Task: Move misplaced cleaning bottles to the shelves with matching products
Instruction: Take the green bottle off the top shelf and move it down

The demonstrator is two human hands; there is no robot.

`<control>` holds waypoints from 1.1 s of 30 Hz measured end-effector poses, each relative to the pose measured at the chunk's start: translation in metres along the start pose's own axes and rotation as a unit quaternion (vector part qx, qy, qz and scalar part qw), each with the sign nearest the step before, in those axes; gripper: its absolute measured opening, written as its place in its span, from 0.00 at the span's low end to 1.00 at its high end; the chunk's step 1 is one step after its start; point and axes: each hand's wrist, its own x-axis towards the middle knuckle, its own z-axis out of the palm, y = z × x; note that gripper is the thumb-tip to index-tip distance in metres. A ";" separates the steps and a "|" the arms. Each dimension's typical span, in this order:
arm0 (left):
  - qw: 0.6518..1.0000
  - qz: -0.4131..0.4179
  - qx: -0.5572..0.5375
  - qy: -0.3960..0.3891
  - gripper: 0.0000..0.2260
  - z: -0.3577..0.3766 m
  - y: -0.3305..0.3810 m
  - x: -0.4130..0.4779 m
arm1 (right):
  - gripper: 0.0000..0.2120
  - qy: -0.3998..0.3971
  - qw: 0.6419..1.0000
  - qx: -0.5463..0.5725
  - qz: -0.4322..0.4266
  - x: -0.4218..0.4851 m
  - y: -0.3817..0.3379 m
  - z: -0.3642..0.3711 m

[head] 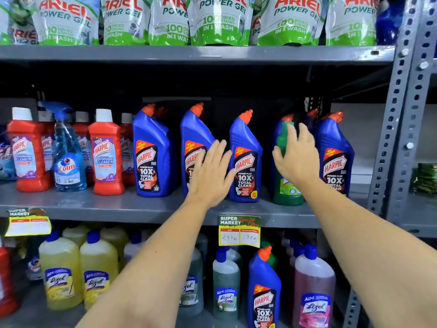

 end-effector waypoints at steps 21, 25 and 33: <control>1.000 -0.001 -0.004 -0.029 0.17 0.029 -0.009 -0.083 | 0.41 -0.068 0.926 0.222 0.299 -0.019 0.017 0.018; 0.999 -0.008 -0.004 -0.036 0.17 0.028 -0.010 -0.083 | 0.42 -0.013 0.928 0.251 0.273 -0.027 0.014 0.011; 0.999 0.020 -0.037 -0.031 0.19 0.025 -0.011 -0.104 | 0.40 0.116 0.872 0.410 0.240 -0.102 -0.007 -0.044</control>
